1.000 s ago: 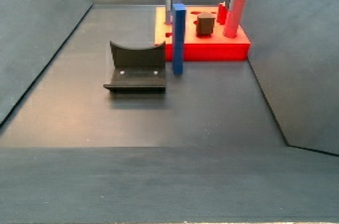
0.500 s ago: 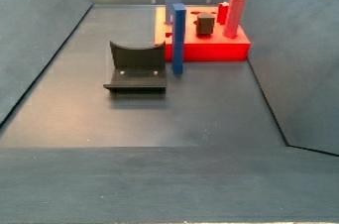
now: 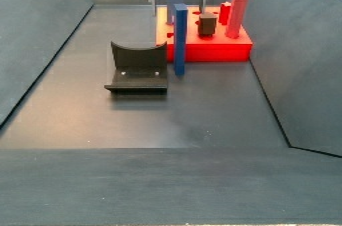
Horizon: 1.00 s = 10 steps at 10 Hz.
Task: Pick up the rectangle object. Move up. Move to above the board. Insert the rectangle object.
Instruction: Pick up the rectangle object.
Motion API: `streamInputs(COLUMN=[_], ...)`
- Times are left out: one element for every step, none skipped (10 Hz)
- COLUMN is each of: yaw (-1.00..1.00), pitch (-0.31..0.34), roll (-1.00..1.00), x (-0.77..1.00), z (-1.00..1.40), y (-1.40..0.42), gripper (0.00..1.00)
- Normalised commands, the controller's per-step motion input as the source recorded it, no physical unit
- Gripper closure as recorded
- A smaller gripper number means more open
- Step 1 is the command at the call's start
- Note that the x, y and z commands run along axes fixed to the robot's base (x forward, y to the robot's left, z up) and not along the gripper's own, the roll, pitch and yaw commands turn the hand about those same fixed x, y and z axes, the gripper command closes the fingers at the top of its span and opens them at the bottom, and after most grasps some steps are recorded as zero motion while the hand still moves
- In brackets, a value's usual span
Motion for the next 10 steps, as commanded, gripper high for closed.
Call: streamInputs(yaw=[0.08,0.00,0.00,0.00,0.00,0.00,0.00,0.00,0.00,0.00], pitch=[-0.061,-0.043,-0.029,-0.007,0.000,0.000,0.000,0.000,0.000,0.000], roll=[0.00,0.00,-0.02,-0.04,-0.03,-0.01,-0.04,-0.01,0.00,0.00], x=[-0.11,-0.04,0.00,0.00,0.00,0.00,0.00,0.00,0.00,0.00], z=[-0.35,-0.30,-0.27,-0.18,-0.12,-0.13,-0.05,0.00,0.00,0.00], y=[-0.06,0.00,0.00,0.01,0.01,0.08,0.09,0.00,0.00,0.00], gripper=[0.00,0.00,0.00,0.00,0.00,0.00,0.00,0.00,0.00,1.00])
